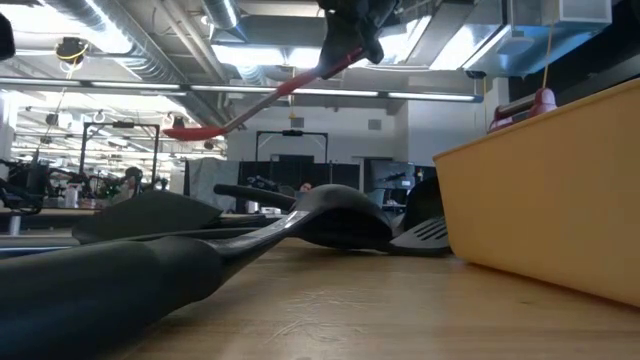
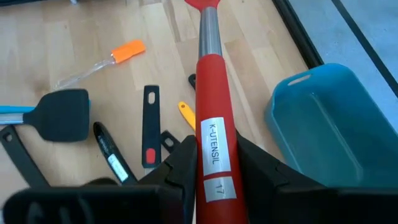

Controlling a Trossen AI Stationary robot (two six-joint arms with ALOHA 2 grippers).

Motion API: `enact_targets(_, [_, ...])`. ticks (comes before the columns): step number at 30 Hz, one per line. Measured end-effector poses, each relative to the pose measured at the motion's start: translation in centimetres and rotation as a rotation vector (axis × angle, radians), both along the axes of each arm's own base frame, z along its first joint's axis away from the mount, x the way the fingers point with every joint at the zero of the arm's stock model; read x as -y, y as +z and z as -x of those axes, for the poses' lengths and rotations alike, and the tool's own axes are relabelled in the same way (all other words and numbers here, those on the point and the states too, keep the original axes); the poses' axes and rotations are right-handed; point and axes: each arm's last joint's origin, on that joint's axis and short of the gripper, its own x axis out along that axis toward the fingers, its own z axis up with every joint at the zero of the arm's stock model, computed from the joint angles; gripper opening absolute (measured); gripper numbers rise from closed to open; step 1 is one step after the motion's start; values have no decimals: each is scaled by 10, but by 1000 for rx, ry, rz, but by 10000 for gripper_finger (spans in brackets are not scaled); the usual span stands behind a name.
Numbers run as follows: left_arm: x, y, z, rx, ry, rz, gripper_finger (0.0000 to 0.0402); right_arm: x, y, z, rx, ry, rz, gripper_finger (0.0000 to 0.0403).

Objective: Pick & Place Kitchen Items
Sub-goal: Put the red serving spoon into the green bin

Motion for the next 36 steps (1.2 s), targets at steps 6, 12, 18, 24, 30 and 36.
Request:
enact_targets(6, [22,10,-4,-14,-102,-111,1,0,10,1,14,3,1,91])
enact_targets(12, [24,-9,-51,-133,-219,-214,1,0,23,5,12,12,10,91])
enact_targets(18, [-5,-8,-53,-92,-242,-282,1,-1,50,18,-18,9,9,91])
enact_targets(24, [-48,-11,-58,-115,-211,-359,1,-3,86,34,20,-3,2,91])
enact_targets(30, [-87,-8,-84,-21,-224,-405,1,-4,122,56,74,-19,-5,91])
enact_targets(36, [-120,0,-101,82,-214,-407,1,-15,141,87,93,-100,-69,91])
